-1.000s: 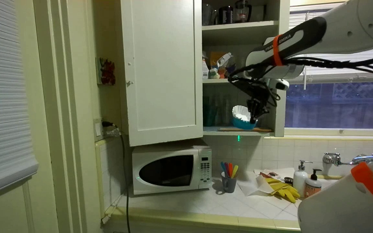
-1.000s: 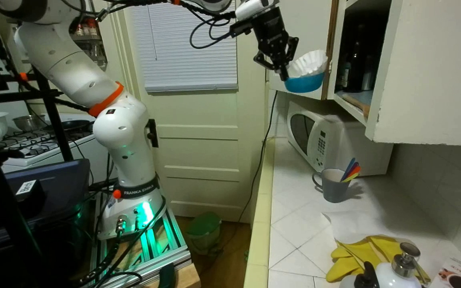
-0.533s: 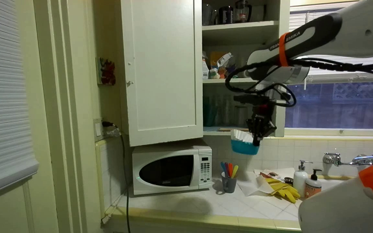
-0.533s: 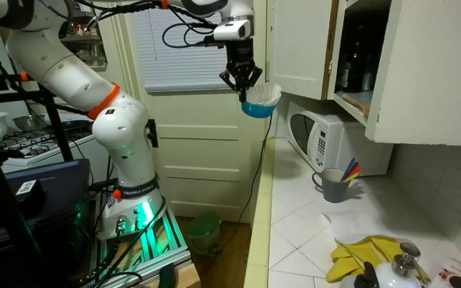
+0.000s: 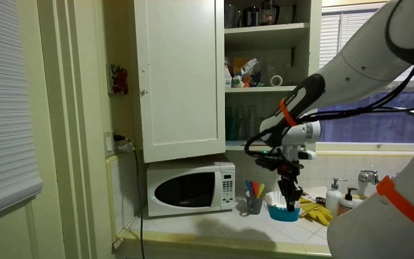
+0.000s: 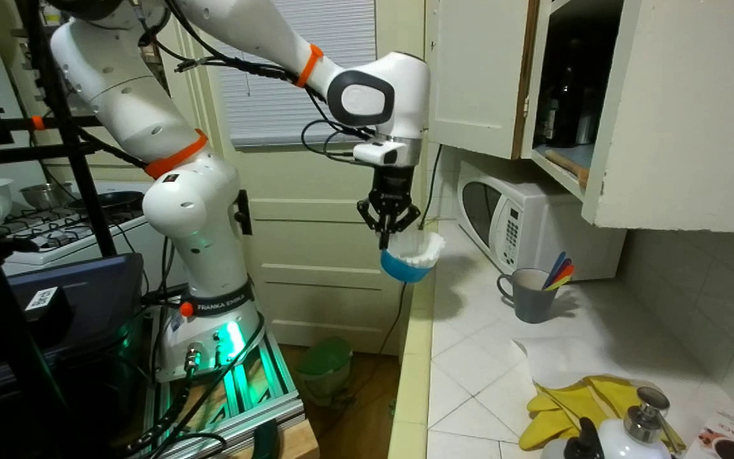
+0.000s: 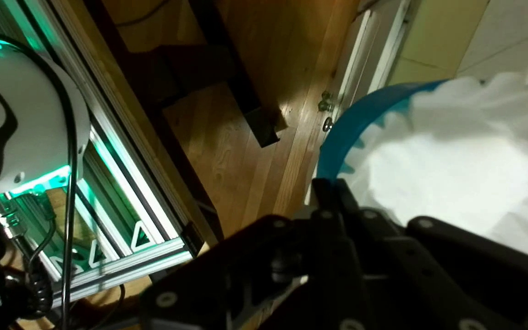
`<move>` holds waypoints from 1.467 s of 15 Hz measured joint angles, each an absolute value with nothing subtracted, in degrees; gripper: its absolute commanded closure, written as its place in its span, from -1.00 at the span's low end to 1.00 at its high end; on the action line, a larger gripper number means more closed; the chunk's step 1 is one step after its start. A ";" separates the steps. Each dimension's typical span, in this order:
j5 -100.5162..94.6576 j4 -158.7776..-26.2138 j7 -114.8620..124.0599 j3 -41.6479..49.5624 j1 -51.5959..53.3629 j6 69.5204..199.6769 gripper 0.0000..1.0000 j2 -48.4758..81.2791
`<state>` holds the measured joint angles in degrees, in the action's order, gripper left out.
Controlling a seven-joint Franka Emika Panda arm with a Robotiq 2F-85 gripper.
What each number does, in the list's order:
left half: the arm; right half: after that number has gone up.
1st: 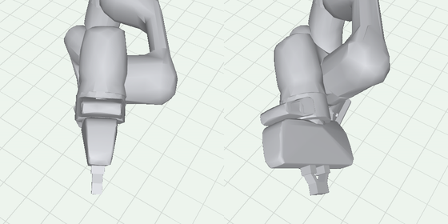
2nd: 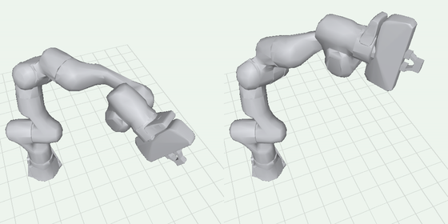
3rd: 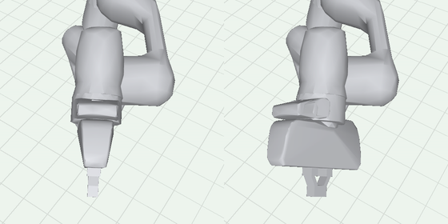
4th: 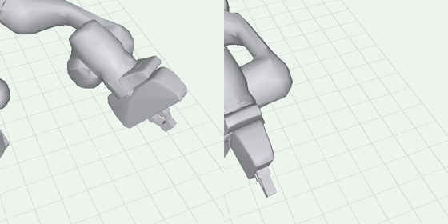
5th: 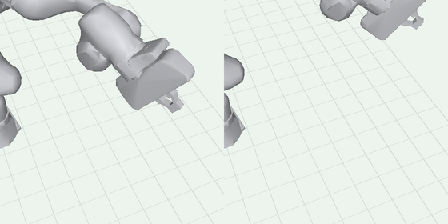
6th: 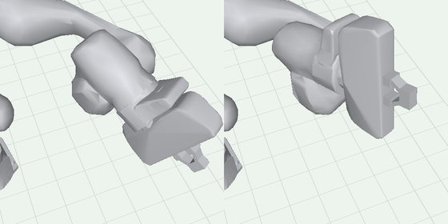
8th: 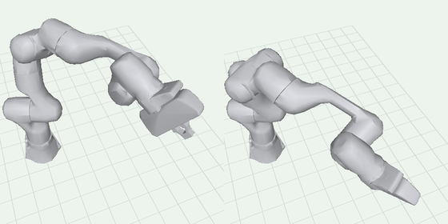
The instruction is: Move the blue bowl to the counter
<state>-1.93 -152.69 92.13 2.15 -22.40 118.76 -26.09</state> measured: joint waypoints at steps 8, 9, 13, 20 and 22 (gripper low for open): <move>-10.65 -151.61 113.56 6.17 -26.45 133.48 0.98 -11.25; -11.16 -151.12 116.49 6.58 -26.42 135.35 0.98 -9.70; -13.71 -148.33 128.98 8.05 -25.70 141.02 0.98 -3.98; -21.17 -142.02 145.95 12.69 -20.91 142.58 0.98 4.59; -21.55 -140.60 148.25 13.88 -18.97 142.59 0.98 6.89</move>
